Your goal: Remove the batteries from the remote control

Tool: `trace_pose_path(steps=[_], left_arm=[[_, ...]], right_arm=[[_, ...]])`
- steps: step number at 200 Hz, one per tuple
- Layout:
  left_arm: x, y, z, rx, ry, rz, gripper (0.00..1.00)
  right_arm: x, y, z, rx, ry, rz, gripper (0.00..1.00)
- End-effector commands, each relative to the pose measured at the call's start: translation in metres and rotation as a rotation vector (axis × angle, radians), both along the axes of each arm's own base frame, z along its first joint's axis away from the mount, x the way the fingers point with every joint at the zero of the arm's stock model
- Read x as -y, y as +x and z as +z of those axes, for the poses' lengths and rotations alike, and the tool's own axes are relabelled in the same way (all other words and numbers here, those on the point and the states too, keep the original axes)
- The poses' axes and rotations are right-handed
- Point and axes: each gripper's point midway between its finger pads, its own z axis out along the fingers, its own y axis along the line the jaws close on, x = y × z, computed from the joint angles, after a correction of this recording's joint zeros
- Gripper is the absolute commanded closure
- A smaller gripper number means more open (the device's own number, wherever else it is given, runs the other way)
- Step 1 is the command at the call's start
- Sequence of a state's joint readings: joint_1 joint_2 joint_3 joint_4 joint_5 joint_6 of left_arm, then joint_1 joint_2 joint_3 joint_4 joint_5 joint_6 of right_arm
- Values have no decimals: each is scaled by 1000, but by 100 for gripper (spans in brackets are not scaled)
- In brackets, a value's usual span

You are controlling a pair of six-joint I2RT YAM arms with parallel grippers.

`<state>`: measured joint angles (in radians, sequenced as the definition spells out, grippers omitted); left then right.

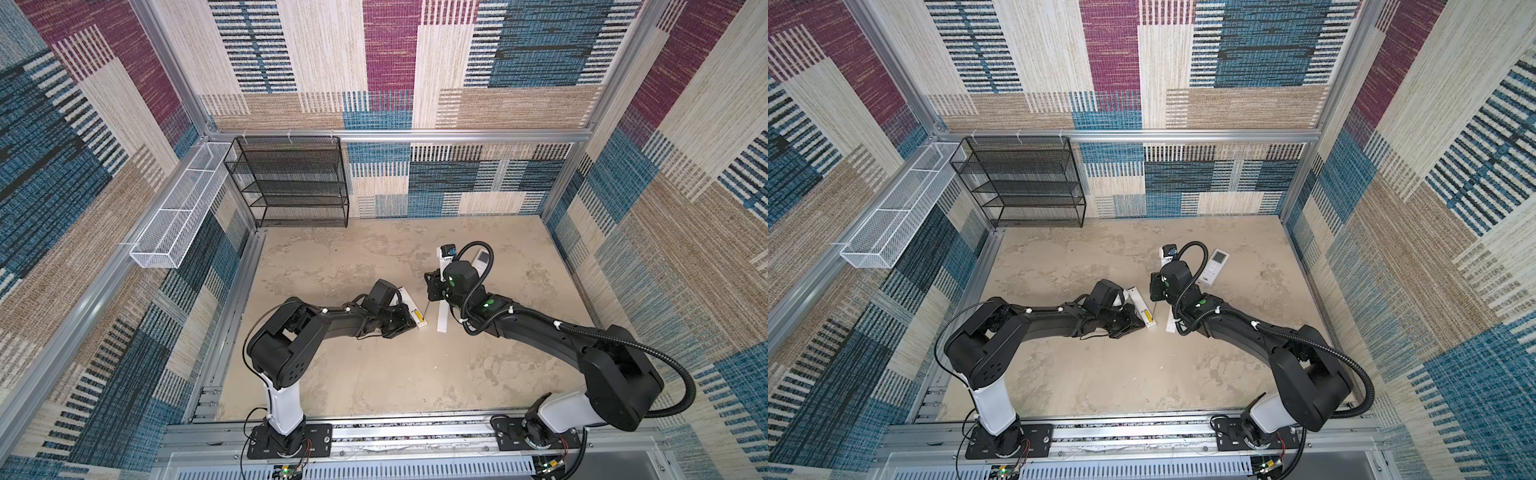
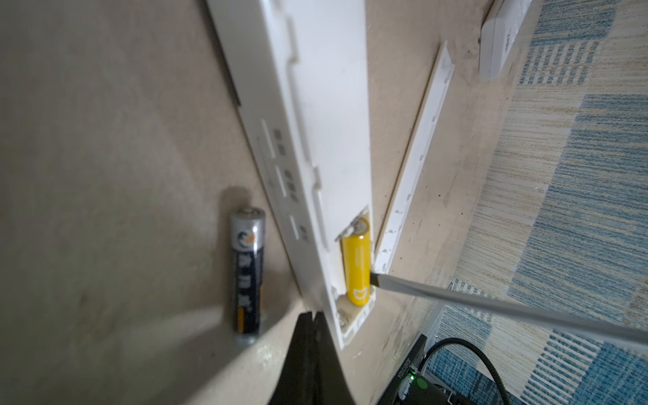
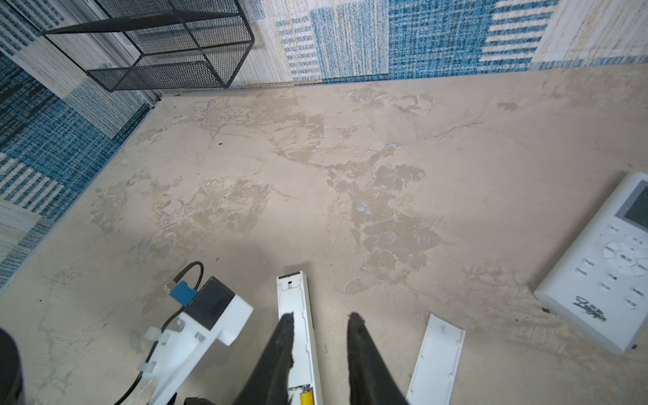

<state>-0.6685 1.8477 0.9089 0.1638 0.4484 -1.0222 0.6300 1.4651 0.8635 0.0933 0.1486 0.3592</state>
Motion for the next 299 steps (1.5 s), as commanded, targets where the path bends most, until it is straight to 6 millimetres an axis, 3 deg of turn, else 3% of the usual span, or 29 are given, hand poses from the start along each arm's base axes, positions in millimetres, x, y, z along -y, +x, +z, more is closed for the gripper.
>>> trace_pose_path(steps=[1,230,268,299], left_arm=[[6,5,7,25,-34,-2,96],[8,9,14,39,-64,2,98],[7,10,12,41,-53,1,98],[7,11,11,41,-47,2,98]], right_arm=[[-7,-12,-13,-94,68,37,100],[31,-6,-36,-187,194,-69,100],[30,-3,-22,-124,157,-42,100],[17,0,-12,-55,51,18,100]])
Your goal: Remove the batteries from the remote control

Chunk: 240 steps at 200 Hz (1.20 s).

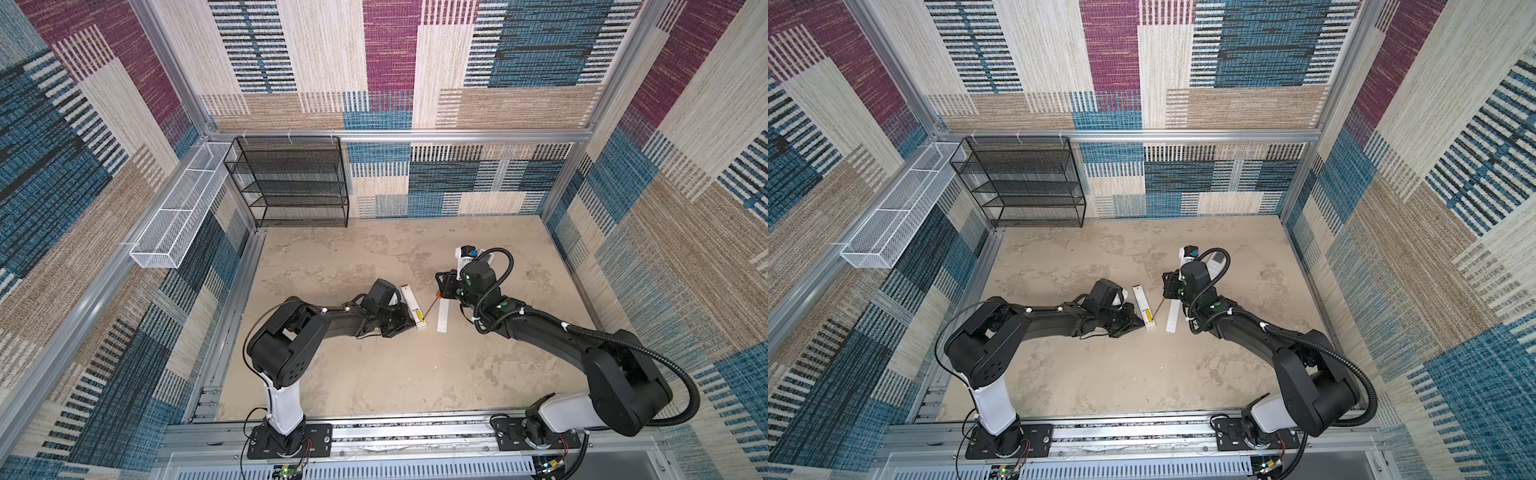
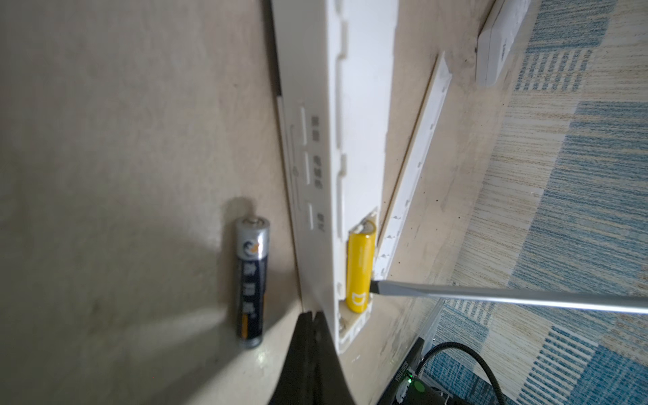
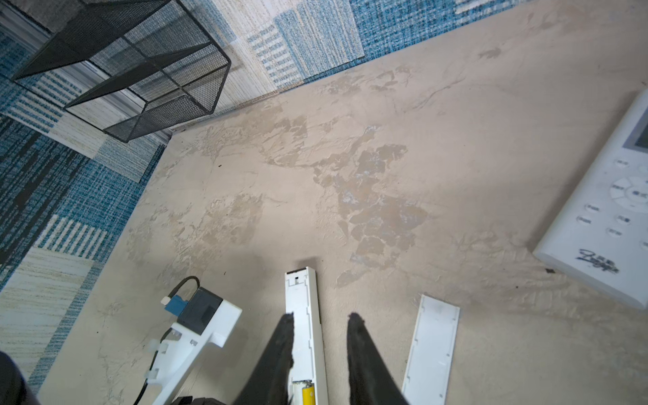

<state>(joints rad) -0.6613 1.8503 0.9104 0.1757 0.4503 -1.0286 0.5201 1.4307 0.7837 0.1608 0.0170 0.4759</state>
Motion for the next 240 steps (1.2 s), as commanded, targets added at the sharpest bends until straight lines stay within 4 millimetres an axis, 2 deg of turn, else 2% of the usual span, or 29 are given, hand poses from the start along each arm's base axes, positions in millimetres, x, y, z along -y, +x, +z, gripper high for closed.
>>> trace_pose_path(steps=[1,27,58,96,128,211,240], left_arm=[[8,7,10,38,-38,-10,98],[8,7,8,34,-37,-9,98],[9,7,9,33,-39,-10,99],[9,4,7,26,-38,-10,99],[9,3,5,17,-51,-2,99],[9,1,0,2,-73,7,100],[4,3,3,10,-75,21,99]], right_arm=[[-11,-5,-4,14,-106,73,100],[-26,-5,-6,45,-192,109,100],[-33,-9,-13,44,-217,119,100],[-31,-11,-15,21,-130,94,100],[-21,-11,-19,-26,-4,68,100],[-15,-11,-15,-31,10,51,100],[-12,-10,-15,-27,-4,40,100]])
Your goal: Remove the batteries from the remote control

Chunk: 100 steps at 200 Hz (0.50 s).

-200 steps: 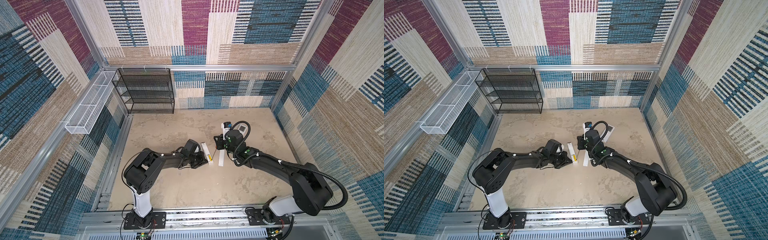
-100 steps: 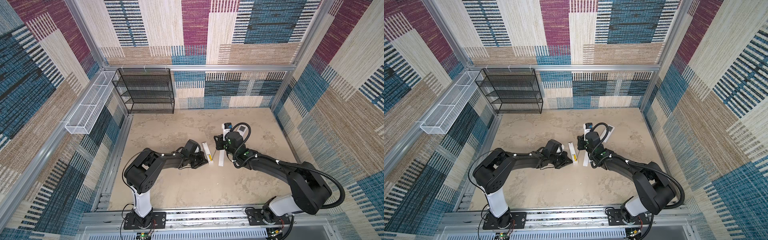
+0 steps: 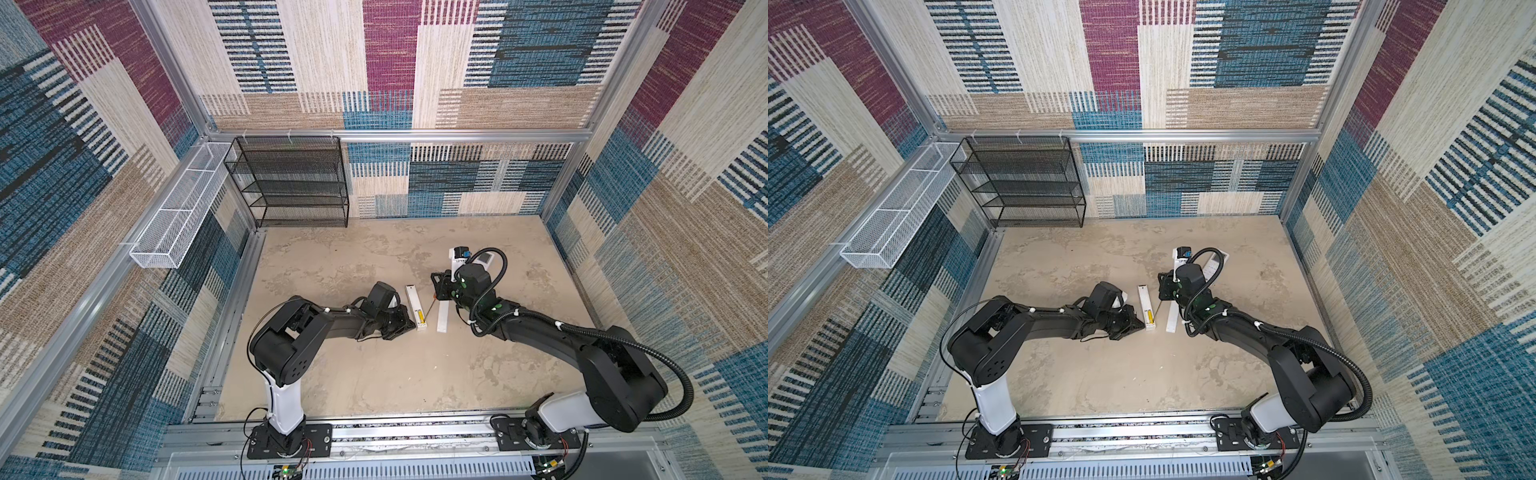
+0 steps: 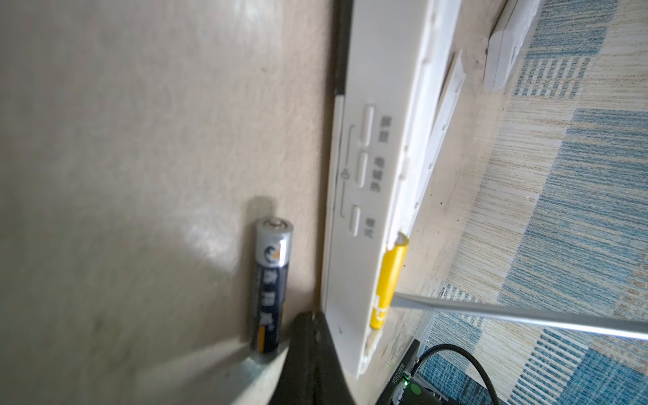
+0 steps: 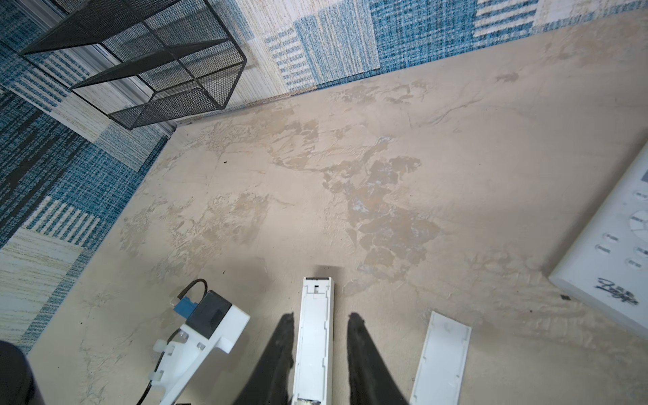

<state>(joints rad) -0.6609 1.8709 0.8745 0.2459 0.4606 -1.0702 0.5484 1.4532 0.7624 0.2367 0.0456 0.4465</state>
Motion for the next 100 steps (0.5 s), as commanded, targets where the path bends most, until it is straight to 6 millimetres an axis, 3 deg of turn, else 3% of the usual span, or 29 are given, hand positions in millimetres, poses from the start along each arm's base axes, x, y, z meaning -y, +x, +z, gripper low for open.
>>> trace_pose_path(steps=[1,100], left_arm=[[4,5,13,34,-51,1,99],[1,7,28,77,-62,-3,85]], right_arm=[[-3,-10,-13,-74,11,22,100],[-3,-4,-12,-71,-43,25,100]])
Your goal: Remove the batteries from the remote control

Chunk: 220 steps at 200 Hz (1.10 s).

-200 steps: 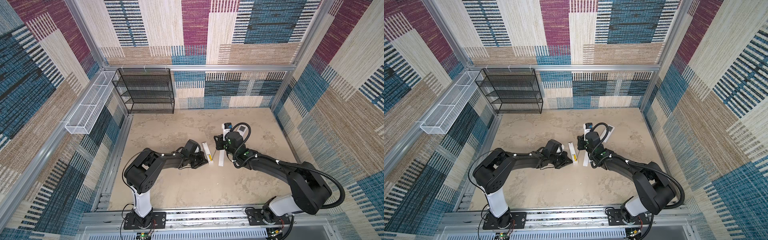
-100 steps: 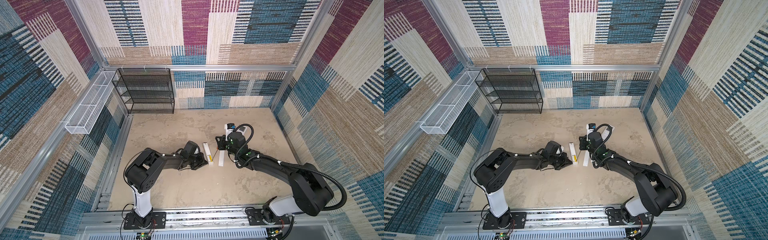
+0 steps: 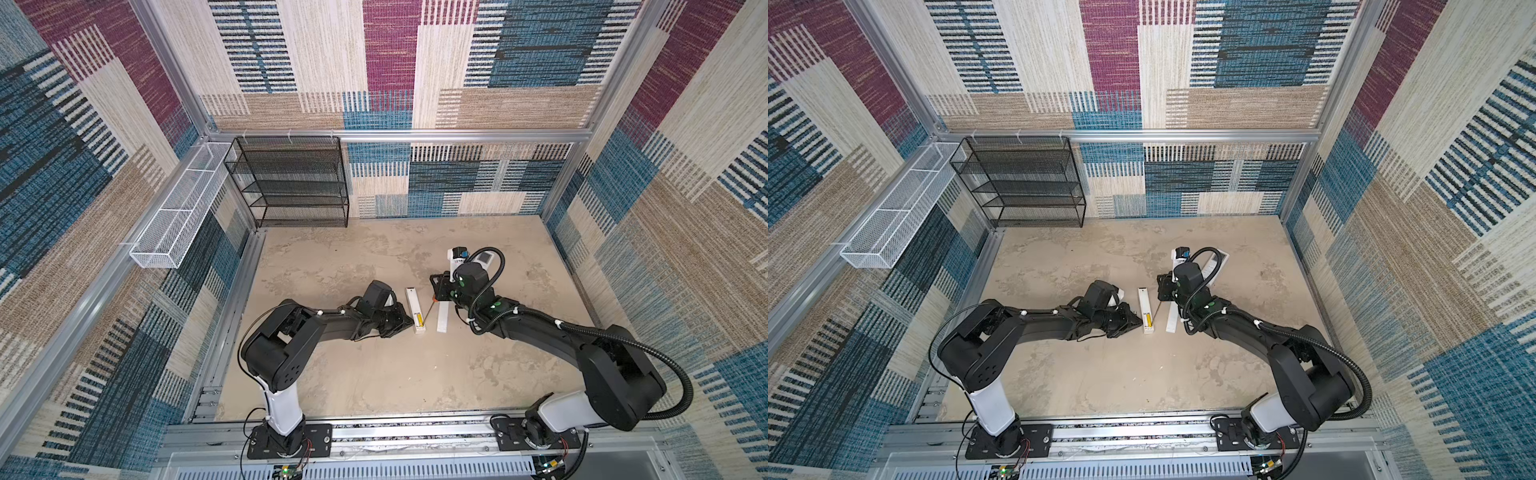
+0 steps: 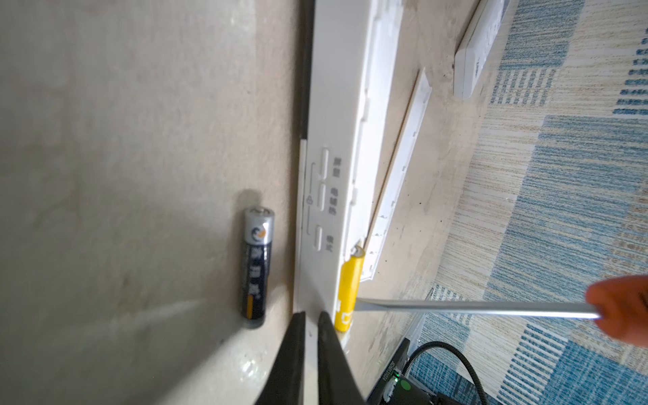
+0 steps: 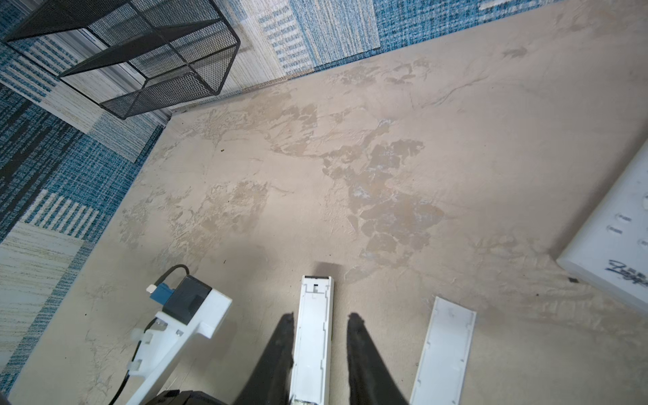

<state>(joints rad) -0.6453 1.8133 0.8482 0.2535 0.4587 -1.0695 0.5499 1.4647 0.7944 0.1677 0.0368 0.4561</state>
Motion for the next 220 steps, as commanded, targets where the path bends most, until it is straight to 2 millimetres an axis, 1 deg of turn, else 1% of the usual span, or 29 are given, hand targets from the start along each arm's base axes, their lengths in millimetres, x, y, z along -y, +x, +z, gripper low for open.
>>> trace_pose_path(steps=[1,19,38,67,78,109,123,157,191,220], left_arm=[[7,5,13,46,-38,-19,85],[9,4,13,44,-42,-26,82],[12,1,12,41,-43,-36,77],[14,-4,13,39,-46,-49,76],[14,-6,12,37,-43,-52,77],[13,-9,1,11,-34,-48,87],[13,-10,-2,4,-35,-44,89],[11,-10,-7,-1,-30,-33,91],[11,-9,-4,9,-33,-34,92],[11,-9,-3,12,-30,-35,95]], right_arm=[[-2,-3,-7,-25,-29,22,100],[-3,-2,-7,-25,-29,27,100],[-4,-1,-7,-25,-29,29,100],[-4,-1,-6,-24,-28,29,100],[-4,0,-5,-22,-28,27,100],[-4,0,-6,-25,-28,21,100],[-3,0,-6,-28,-19,17,100],[-4,-3,-7,-42,17,11,100],[-3,-5,-7,-49,39,1,100],[1,-4,-6,-53,64,-17,100]])
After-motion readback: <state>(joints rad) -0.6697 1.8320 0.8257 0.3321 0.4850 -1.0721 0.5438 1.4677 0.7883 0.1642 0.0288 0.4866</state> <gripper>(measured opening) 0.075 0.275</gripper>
